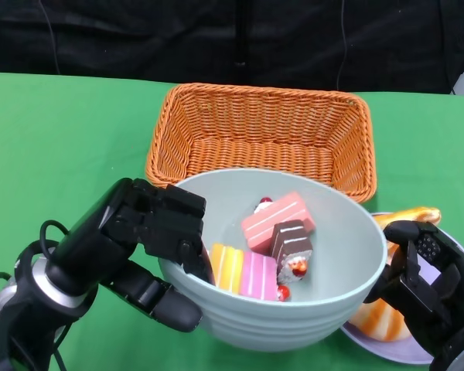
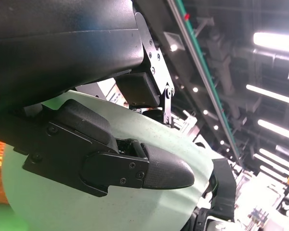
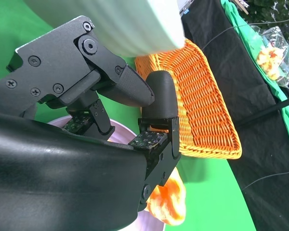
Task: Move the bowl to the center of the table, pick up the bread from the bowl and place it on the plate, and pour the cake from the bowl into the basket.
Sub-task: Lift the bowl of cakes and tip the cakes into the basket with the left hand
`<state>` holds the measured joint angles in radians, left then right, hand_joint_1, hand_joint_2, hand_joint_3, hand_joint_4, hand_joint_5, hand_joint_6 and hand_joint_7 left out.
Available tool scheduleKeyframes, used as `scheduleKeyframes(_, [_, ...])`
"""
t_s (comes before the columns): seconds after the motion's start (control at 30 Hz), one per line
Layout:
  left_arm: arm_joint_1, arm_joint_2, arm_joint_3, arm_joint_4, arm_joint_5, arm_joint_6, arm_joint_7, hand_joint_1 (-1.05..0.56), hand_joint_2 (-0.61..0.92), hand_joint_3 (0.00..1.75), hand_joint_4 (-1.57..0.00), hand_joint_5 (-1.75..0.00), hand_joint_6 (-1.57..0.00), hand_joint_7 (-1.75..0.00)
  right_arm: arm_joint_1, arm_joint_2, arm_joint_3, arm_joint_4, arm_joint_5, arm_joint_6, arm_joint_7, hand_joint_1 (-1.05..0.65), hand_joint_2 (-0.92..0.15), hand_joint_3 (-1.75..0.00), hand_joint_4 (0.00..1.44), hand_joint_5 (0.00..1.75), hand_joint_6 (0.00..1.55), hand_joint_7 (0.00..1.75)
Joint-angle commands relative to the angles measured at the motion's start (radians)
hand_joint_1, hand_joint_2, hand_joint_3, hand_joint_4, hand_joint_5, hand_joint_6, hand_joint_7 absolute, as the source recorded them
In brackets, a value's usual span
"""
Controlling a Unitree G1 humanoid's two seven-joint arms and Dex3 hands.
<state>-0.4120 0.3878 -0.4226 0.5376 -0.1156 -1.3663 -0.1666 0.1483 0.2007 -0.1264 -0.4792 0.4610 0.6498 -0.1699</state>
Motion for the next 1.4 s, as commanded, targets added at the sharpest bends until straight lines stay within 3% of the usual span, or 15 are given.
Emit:
scheduleKeyframes(0.03, [0.014, -0.005, 0.034, -0.039, -0.024, 0.013, -0.033, -0.79, 0.92, 0.51, -1.1, -1.61, -1.14, -1.06, -0.013, 0.006, -0.018, 0.002, 0.018, 0.01, -0.013, -0.08, -0.64, -1.21, 0.84, 1.75, 0.61, 1.75])
scheduleKeyframes(0.3, [0.054, -0.02, 0.07, -0.111, -0.049, 0.094, -0.112, -0.81, 0.92, 0.44, -1.14, -1.54, -1.19, -0.97, -0.015, 0.007, -0.021, 0.004, 0.022, 0.008, -0.016, -0.07, -0.65, -1.2, 0.83, 1.75, 0.61, 1.73])
scheduleKeyframes(0.5, [0.046, -0.048, 0.083, -0.082, -0.083, 0.057, -0.158, -0.74, 0.92, 0.43, -1.13, -1.54, -1.19, -0.95, -0.016, 0.006, -0.021, 0.006, 0.021, 0.008, -0.016, -0.07, -0.65, -1.2, 0.83, 1.75, 0.62, 1.73])
scheduleKeyframes(1.27, [0.029, -0.117, 0.117, -0.07, -0.26, 0.067, -0.376, -0.74, 0.92, 0.46, -1.07, -1.62, -1.14, -0.96, -0.019, 0.007, -0.024, 0.001, 0.032, 0.019, -0.03, -0.07, -0.65, -1.2, 0.81, 1.75, 0.62, 1.72])
scheduleKeyframes(1.4, [-0.029, -0.232, 0.141, 0.041, -0.247, -0.031, -0.368, -0.67, 0.92, 0.41, -0.96, -1.72, -1.01, -1.02, -0.025, 0.016, -0.029, -0.004, 0.042, 0.028, -0.044, -0.09, -0.66, -1.19, 0.82, 1.75, 0.61, 1.72])
